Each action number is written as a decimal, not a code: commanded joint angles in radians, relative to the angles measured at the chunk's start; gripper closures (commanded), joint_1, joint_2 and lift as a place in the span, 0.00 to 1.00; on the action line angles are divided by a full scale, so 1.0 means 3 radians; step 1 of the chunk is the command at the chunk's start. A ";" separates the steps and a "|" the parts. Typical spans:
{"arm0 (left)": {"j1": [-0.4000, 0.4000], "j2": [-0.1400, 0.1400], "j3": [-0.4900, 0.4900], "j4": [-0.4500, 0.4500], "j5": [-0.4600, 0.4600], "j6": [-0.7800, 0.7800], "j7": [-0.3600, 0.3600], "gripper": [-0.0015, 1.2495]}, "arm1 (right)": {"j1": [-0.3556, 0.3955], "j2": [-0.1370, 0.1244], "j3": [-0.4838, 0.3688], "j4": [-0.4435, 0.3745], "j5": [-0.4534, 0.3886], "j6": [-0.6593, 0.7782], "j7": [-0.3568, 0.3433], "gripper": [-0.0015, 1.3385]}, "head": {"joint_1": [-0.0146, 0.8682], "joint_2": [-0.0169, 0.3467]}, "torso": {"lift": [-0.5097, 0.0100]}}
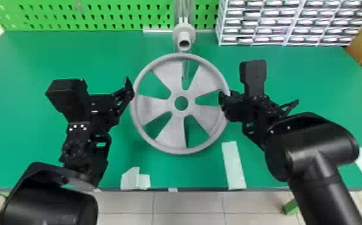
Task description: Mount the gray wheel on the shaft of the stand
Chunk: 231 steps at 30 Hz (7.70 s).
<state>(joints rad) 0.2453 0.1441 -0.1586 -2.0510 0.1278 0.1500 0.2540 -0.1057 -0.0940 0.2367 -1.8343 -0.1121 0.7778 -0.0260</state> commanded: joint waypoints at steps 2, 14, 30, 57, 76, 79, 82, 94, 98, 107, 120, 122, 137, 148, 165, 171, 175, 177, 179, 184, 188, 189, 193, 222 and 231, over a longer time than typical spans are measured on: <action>0.0000 0.0005 -0.0029 -0.0025 0.0019 0.0032 0.0007 0.12 | 0.0086 -0.0014 0.0004 -0.0006 0.0062 -0.0266 0.0000 0.88 | 1.00 0.19 | 0.79; 0.0000 0.0010 -0.0044 -0.0112 0.0014 0.0195 0.0012 0.12 | 0.0153 -0.0014 0.0009 -0.0006 0.0174 -0.0670 0.0000 0.88 | 1.00 0.19 | 0.79; 0.0005 0.0015 -0.0080 -0.0112 0.0060 0.0211 0.0017 0.12 | 0.0189 -0.0024 -0.0007 0.0004 0.0220 -0.1028 0.0000 0.88 | 1.00 0.19 | 0.79; -0.0143 0.0036 -0.0162 -0.0025 -0.0022 0.0272 0.0012 0.12 | 0.0158 -0.0009 0.0060 0.0347 0.0486 -0.2030 0.0000 0.88 | 1.00 0.19 | 0.79; -0.0434 0.0189 -0.0305 0.0164 -0.0247 0.0201 -0.0141 0.15 | 0.0158 -0.0019 0.0090 0.0377 0.0624 -0.2194 0.0000 0.88 | 1.00 0.19 | 0.79; -0.0485 0.0189 -0.0289 0.0210 -0.0283 0.0201 -0.0202 0.15 | 0.0168 -0.0024 0.0101 0.0377 0.0645 -0.2219 0.0000 0.88 | 1.00 0.19 | 0.79; -0.0506 0.0189 -0.0284 0.0235 -0.0319 0.0201 -0.0213 0.16 | 0.0168 -0.0024 0.0111 0.0377 0.0670 -0.2235 0.0000 0.88 | 1.00 0.19 | 0.79; -0.0649 0.0184 -0.0233 0.0430 -0.0457 0.0155 -0.0330 0.23 | 0.0168 -0.0040 0.0131 0.0377 0.0691 -0.2296 0.0000 0.88 | 1.00 0.19 | 0.79; -0.0680 0.0184 -0.0228 0.0486 -0.0492 0.0129 -0.0341 0.24 | 0.0168 -0.0045 0.0142 0.0372 0.0691 -0.2311 0.0000 0.88 | 1.00 0.19 | 0.79; -0.0782 0.0184 -0.0238 0.0614 -0.0620 0.0073 -0.0422 0.33 | 0.0163 -0.0050 0.0157 0.0367 0.0701 -0.2322 0.0000 0.88 | 1.00 0.19 | 0.79; -0.0900 0.0184 -0.0238 0.0747 -0.0687 -0.0019 -0.0494 0.44 | 0.0168 -0.0055 0.0172 0.0367 0.0711 -0.2352 0.0000 0.88 | 1.00 0.19 | 0.79; -0.0910 0.0184 -0.0238 0.0752 -0.0687 -0.0019 -0.0499 0.46 | 0.0168 -0.0060 0.0177 0.0367 0.0711 -0.2352 0.0000 0.88 | 1.00 0.19 | 0.79; -0.0915 0.0179 -0.0238 0.0777 -0.0687 -0.0019 -0.0504 0.64 | 0.0173 -0.0060 0.0162 0.0372 0.0767 -0.2470 0.0000 0.88 | 1.00 0.19 | 0.79; -0.0910 0.0143 -0.0269 0.0783 -0.0630 0.0022 -0.0499 0.69 | 0.0173 -0.0040 0.0116 0.0449 0.0859 -0.2700 0.0000 0.88 | 1.00 0.19 | 0.79; -0.0997 0.0046 -0.0233 0.0916 -0.0671 -0.0055 -0.0479 0.69 | 0.0102 -0.0014 0.0075 0.0597 0.0997 -0.3053 -0.0062 0.88 | 1.00 0.19 | 0.79; -0.1063 0.0021 -0.0249 0.1008 -0.0682 -0.0127 -0.0458 0.69 | 0.0066 -0.0004 0.0065 0.0623 0.1028 -0.3104 -0.0113 0.88 | 1.00 0.19 | 0.79; -0.1125 0.0010 -0.0254 0.1069 -0.0682 -0.0198 -0.0453 0.69 | 0.0056 -0.0004 0.0050 0.0638 0.1059 -0.3124 -0.0133 0.88 | 1.00 0.19 | 0.79; -0.1155 0.0000 -0.0259 0.1105 -0.0677 -0.0219 -0.0443 0.69 | 0.0051 -0.0004 0.0044 0.0638 0.1074 -0.3140 -0.0143 0.88 | 1.00 0.19 | 0.79; -0.1186 -0.0015 -0.0259 0.1135 -0.0666 -0.0234 -0.0443 0.69 | 0.0040 -0.0004 0.0039 0.0648 0.1079 -0.3155 -0.0148 0.88 | 1.00 0.19 | 0.79; -0.1247 -0.0031 -0.0259 0.1217 -0.0625 -0.0275 -0.0433 0.69 | 0.0020 0.0007 0.0029 0.0679 0.1095 -0.3175 -0.0189 0.88 | 1.00 0.19 | 0.79; -0.1298 -0.0036 -0.0269 0.1279 -0.0574 -0.0285 -0.0417 0.69 | 0.0005 0.0012 0.0004 0.0699 0.1115 -0.3186 -0.0200 0.88 | 1.00 0.19 | 0.79; -0.1314 -0.0036 -0.0269 0.1289 -0.0569 -0.0290 -0.0417 0.69 | -0.0001 0.0012 0.0004 0.0705 0.1115 -0.3186 -0.0200 0.88 | 1.00 0.19 | 0.79; -0.1370 -0.0061 -0.0269 0.1355 -0.0533 -0.0306 -0.0387 0.70 | -0.0021 0.0017 -0.0012 0.0720 0.1130 -0.3201 -0.0210 0.88 | 1.00 0.19 | 0.79; -0.1626 -0.0071 -0.0315 0.1708 -0.0533 -0.0582 -0.0376 0.69 | -0.0215 0.0022 -0.0012 0.0924 0.1125 -0.3298 -0.0266 0.88 | 1.00 0.19 | 0.79; -0.1687 -0.0071 -0.0300 0.1815 -0.0544 -0.0689 -0.0376 0.69 | -0.0272 0.0022 -0.0012 0.0996 0.1110 -0.3339 -0.0287 0.88 | 1.00 0.19 | 0.79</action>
<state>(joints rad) -0.2555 0.1227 -0.2513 -1.5173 -0.0351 -0.0487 0.1411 -0.1797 -0.0875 0.2339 -1.5448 0.2238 -0.2196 -0.1103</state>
